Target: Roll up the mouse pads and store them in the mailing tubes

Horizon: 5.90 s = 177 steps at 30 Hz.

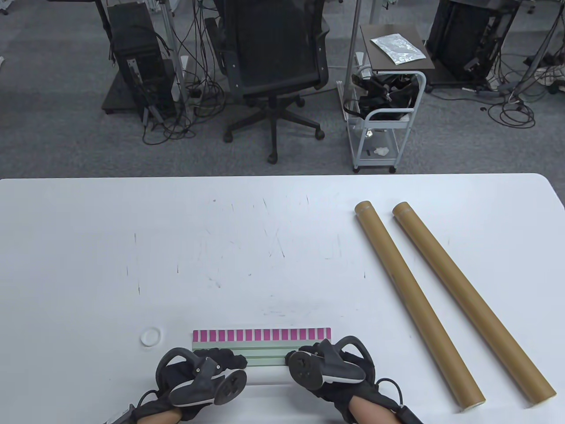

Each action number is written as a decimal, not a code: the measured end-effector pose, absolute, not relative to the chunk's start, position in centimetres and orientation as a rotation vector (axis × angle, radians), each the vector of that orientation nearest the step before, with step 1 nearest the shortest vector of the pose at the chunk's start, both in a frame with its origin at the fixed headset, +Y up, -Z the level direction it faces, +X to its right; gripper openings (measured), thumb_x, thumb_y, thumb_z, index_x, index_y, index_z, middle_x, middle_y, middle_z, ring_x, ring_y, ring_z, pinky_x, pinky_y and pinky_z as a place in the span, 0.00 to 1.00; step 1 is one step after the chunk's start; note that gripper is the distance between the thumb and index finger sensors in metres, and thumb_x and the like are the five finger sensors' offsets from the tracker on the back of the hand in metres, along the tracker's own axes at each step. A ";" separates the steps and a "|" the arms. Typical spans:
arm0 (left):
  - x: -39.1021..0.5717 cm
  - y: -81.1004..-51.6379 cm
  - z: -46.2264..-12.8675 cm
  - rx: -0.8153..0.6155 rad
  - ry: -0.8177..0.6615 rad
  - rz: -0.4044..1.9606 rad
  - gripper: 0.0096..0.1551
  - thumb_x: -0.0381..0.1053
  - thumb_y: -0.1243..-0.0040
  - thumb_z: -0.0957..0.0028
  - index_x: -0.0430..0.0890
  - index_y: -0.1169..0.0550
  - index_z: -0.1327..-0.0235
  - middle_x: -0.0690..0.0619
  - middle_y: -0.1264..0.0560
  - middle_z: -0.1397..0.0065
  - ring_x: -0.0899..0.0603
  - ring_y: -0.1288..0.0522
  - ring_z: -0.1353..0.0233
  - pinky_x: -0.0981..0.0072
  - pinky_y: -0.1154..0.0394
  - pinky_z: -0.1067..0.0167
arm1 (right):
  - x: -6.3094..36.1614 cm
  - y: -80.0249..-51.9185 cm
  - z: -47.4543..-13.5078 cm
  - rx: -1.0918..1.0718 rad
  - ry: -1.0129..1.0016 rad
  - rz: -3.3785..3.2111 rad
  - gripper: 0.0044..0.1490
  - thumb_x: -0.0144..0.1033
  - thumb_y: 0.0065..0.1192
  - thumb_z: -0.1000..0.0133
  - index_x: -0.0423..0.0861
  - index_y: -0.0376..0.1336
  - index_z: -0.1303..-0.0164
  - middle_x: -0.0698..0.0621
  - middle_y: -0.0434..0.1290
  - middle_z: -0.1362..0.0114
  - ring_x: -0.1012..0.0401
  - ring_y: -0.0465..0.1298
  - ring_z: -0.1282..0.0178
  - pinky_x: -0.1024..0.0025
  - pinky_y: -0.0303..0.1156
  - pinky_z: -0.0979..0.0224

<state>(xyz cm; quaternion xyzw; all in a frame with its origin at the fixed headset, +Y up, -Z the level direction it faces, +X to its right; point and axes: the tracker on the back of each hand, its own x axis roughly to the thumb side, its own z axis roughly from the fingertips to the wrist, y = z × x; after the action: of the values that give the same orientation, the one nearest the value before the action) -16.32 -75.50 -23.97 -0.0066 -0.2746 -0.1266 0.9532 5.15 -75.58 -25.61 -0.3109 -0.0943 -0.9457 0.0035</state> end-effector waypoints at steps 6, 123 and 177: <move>-16.6 -75.7 -24.3 -0.037 -0.535 -0.236 0.29 0.62 0.47 0.58 0.61 0.23 0.43 0.60 0.18 0.42 0.51 0.15 0.44 0.72 0.17 0.50 | 5.1 -74.7 -24.5 -1.016 -0.062 -2.911 0.38 0.47 0.55 0.48 0.50 0.60 0.26 0.49 0.69 0.27 0.51 0.73 0.34 0.56 0.71 0.31; -16.0 -74.9 -24.0 -0.030 -0.575 -0.297 0.28 0.59 0.46 0.57 0.60 0.25 0.41 0.59 0.20 0.39 0.51 0.18 0.42 0.69 0.18 0.45 | 5.6 -75.7 -26.3 -0.947 -0.196 -2.981 0.33 0.40 0.51 0.45 0.48 0.63 0.28 0.48 0.72 0.30 0.52 0.75 0.37 0.54 0.72 0.32; -17.0 -73.6 -23.5 0.269 -0.428 -0.312 0.22 0.66 0.35 0.60 0.60 0.23 0.55 0.63 0.18 0.57 0.56 0.16 0.57 0.65 0.18 0.47 | 2.8 -74.4 -23.0 -0.986 0.315 -2.794 0.51 0.59 0.60 0.52 0.46 0.53 0.22 0.48 0.70 0.34 0.56 0.77 0.47 0.62 0.76 0.41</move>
<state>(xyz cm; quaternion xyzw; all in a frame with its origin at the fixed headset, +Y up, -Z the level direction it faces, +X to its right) -16.98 -73.57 -23.48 0.1326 -0.2108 -0.1538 0.9562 2.80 -74.36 -23.02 -0.3297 0.1055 -0.9347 0.0808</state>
